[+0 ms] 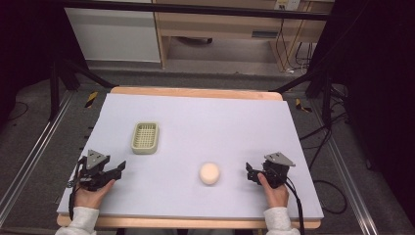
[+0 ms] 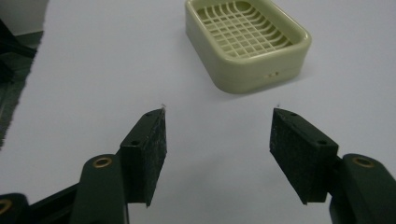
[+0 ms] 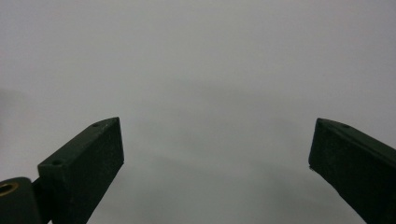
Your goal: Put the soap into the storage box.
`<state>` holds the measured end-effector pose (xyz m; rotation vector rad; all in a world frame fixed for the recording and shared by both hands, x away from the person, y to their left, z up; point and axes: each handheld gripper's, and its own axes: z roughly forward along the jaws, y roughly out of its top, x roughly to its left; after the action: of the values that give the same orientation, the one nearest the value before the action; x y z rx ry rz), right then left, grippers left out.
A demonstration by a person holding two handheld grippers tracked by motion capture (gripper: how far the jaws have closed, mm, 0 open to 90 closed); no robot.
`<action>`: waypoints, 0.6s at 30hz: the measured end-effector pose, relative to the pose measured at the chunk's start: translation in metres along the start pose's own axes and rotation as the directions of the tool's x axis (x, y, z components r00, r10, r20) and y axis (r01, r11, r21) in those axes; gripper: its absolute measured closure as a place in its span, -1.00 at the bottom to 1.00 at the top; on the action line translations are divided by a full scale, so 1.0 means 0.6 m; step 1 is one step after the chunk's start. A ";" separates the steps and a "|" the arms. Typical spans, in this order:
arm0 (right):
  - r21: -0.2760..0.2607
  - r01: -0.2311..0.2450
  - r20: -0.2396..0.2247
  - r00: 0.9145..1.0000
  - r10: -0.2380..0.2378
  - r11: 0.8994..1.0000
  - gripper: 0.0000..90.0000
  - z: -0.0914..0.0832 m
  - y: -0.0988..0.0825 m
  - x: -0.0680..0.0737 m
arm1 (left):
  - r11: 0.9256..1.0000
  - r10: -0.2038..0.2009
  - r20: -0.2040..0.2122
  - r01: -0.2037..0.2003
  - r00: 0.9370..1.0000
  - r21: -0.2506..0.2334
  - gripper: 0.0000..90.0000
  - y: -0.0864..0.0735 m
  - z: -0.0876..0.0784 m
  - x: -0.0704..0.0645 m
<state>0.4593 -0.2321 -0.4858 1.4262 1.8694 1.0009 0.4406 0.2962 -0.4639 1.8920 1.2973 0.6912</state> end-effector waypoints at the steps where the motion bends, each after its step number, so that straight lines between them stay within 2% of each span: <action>1: 0.001 -0.002 0.002 1.000 0.002 1.000 -0.91 -0.001 -0.001 -0.003 | 1.000 0.001 0.004 -0.001 1.000 0.004 -0.19 0.000 0.002 -0.001; 3: -0.009 -0.017 -0.003 1.000 0.017 1.000 -0.91 -0.002 -0.002 -0.005 | 1.000 0.001 0.007 -0.002 1.000 0.005 -0.18 0.001 0.002 -0.002; 4: -0.022 -0.039 -0.002 0.999 0.039 0.999 -0.92 -0.004 -0.003 -0.009 | 1.000 0.002 0.031 -0.002 1.000 0.001 -0.15 0.003 0.002 -0.002; 8: -0.003 -0.059 -0.017 0.998 0.059 0.998 -0.92 -0.001 -0.002 -0.015 | 1.000 0.009 0.018 -0.009 1.000 -0.007 -0.15 0.004 0.001 -0.004; 14: -0.015 -0.047 0.001 0.999 0.047 0.999 -0.92 -0.002 -0.002 -0.012 | 1.000 0.009 0.010 -0.009 1.000 -0.020 -0.17 0.008 -0.005 -0.010; 18: -0.030 -0.049 -0.002 0.999 0.049 0.998 -0.92 -0.005 -0.001 -0.014 | 0.999 0.011 0.026 -0.010 1.000 -0.035 -0.19 0.017 -0.006 -0.022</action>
<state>0.4589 -0.2411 -0.4845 1.4602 1.8209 1.0490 0.4389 0.2828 -0.4541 1.8751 1.2517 0.6888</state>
